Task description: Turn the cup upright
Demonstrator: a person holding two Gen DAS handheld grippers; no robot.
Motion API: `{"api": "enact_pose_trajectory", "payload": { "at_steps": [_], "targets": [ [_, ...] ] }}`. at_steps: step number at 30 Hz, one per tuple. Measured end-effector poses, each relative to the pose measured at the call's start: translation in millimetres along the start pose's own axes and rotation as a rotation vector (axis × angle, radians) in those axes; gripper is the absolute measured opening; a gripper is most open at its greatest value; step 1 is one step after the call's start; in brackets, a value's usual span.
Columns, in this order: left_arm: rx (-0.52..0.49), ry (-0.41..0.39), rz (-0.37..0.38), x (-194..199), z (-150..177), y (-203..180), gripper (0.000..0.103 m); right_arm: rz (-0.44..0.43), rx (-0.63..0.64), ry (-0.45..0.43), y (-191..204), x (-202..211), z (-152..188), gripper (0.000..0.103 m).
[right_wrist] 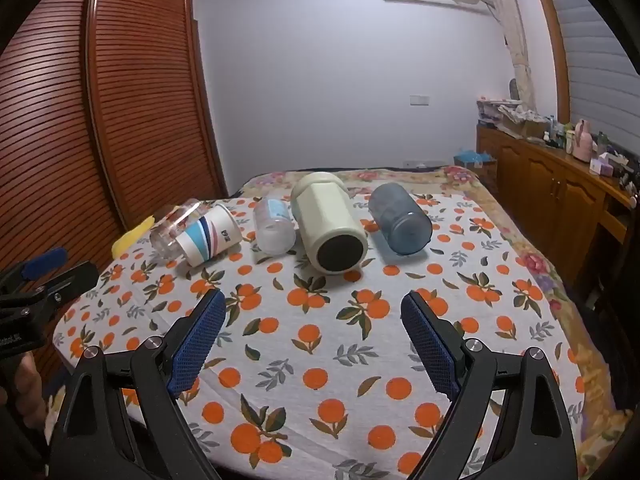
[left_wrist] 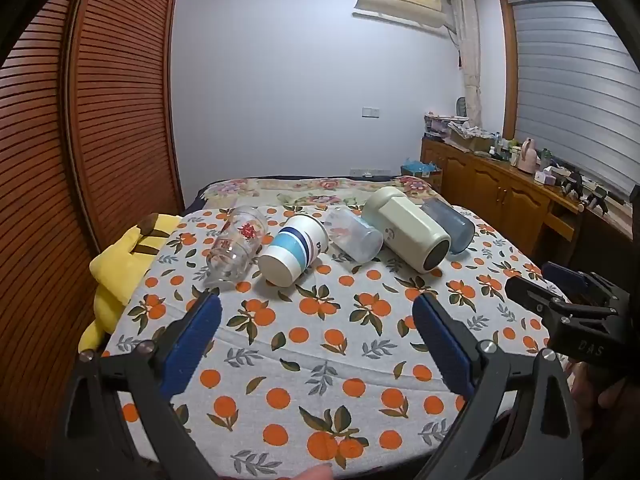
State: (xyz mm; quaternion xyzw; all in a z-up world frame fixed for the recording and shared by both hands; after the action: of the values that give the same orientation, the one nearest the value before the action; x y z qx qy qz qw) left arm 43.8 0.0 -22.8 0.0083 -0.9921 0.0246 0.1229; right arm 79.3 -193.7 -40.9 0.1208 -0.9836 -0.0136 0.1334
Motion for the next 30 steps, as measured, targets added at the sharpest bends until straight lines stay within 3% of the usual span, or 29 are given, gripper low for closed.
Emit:
{"api": "enact_pose_trajectory", "payload": {
  "at_steps": [30],
  "targets": [
    [-0.018, 0.018, 0.007, 0.0, 1.5, -1.0, 0.097, 0.005, -0.008, 0.000, -3.4, 0.9, 0.0, 0.091]
  ]
}}
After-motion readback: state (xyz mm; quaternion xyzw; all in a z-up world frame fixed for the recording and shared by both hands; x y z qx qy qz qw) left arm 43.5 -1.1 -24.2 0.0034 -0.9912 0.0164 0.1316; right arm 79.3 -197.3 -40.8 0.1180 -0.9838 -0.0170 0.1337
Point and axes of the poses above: each gripper's, at about its wrist camera, not at the fingertips, and x roughly against the way its jaws point, y to its left, z to its underside, the point moved 5 cm from there along -x, roughly the way its jaws point, and after that the axes turned 13 degrees about -y, right-handed, at the moved point
